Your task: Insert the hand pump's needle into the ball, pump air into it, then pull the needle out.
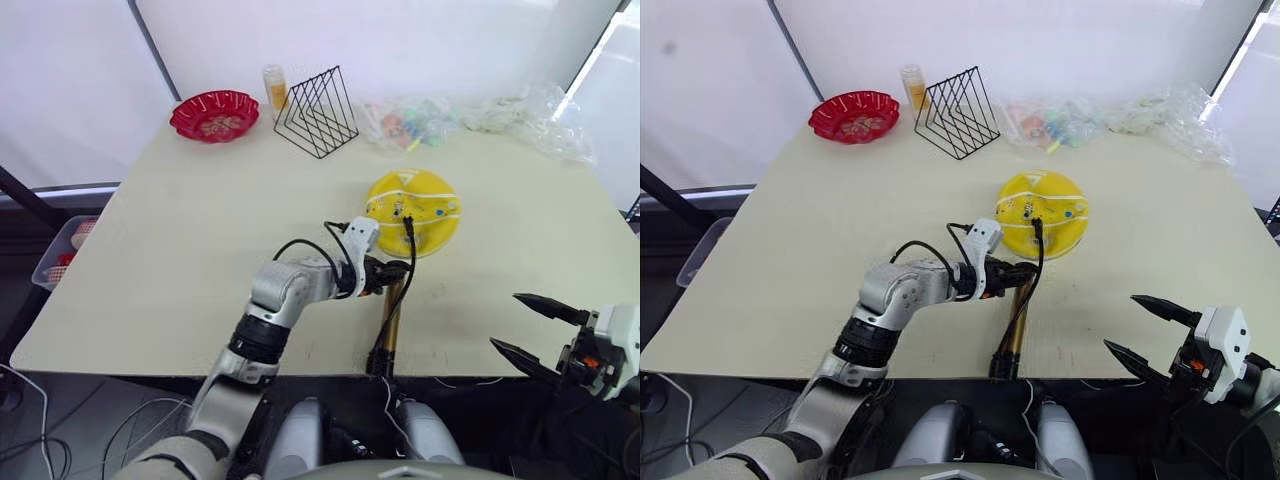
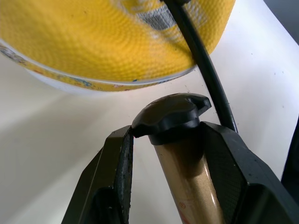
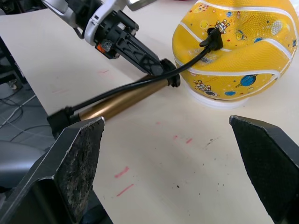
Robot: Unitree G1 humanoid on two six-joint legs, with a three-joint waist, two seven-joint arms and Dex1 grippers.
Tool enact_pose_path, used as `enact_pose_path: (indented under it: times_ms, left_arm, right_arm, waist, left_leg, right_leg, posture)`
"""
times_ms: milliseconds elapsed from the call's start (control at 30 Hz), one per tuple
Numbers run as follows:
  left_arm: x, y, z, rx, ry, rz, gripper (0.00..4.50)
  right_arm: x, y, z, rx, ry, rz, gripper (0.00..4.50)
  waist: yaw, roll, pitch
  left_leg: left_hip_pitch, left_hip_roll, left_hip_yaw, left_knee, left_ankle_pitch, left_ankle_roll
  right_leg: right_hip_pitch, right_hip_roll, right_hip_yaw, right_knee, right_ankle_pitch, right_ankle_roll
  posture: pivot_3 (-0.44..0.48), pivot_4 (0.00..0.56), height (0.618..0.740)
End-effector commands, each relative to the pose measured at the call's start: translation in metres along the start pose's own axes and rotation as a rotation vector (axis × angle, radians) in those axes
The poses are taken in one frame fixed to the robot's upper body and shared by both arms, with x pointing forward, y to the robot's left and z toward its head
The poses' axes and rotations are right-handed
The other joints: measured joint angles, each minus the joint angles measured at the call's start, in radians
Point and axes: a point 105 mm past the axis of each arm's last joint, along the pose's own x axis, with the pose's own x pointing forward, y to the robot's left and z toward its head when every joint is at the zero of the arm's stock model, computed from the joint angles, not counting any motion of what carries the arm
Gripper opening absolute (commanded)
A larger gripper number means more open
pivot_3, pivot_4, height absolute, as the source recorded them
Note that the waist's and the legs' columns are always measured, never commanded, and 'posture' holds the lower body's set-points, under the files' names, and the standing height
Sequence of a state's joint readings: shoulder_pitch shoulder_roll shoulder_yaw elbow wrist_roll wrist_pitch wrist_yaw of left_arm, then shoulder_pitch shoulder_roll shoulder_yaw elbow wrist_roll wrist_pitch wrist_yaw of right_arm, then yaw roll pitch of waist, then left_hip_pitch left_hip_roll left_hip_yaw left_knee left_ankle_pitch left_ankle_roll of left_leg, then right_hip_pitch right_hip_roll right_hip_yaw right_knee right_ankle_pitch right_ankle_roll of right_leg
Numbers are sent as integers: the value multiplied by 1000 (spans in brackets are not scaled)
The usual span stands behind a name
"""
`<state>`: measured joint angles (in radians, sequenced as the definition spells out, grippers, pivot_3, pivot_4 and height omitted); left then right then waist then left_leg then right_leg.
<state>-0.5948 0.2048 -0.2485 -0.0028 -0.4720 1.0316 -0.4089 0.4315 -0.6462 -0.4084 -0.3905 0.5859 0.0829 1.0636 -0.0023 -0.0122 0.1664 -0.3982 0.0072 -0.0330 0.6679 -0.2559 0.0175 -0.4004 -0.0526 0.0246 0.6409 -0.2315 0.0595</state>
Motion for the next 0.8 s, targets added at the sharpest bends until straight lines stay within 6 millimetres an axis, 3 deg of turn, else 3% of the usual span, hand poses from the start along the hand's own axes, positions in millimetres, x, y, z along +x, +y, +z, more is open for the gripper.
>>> enact_pose_path:
  times_ms: [33,433,767,800]
  left_arm:
    - [-10,-1,15,49,-79,-14,1822]
    - [-26,7,20,163,-160,7,1822]
    - [-38,5,-4,118,-103,-51,1822]
    - [-38,6,-7,114,-94,-55,2072]
  right_arm:
    - [0,1,9,-25,-26,6,4500]
    - [4,1,9,-24,-33,17,4500]
    - [5,2,8,-28,-29,23,4500]
    - [5,1,8,-29,-28,24,4500]
  waist:
    - [1,0,0]
    - [13,0,0]
    - [15,0,0]
    - [14,0,0]
  left_leg:
    - [0,0,0,0,0,0]
    - [0,0,0,1,0,0]
    - [0,0,0,1,0,0]
    - [0,0,0,1,0,0]
  right_leg:
    - [0,0,0,0,0,0]
    - [0,-1,1,0,0,0]
    - [0,-1,1,0,0,0]
    - [0,-1,1,0,0,0]
  posture:
    - [0,150,740]
    - [0,150,740]
    - [0,150,740]
    - [0,150,740]
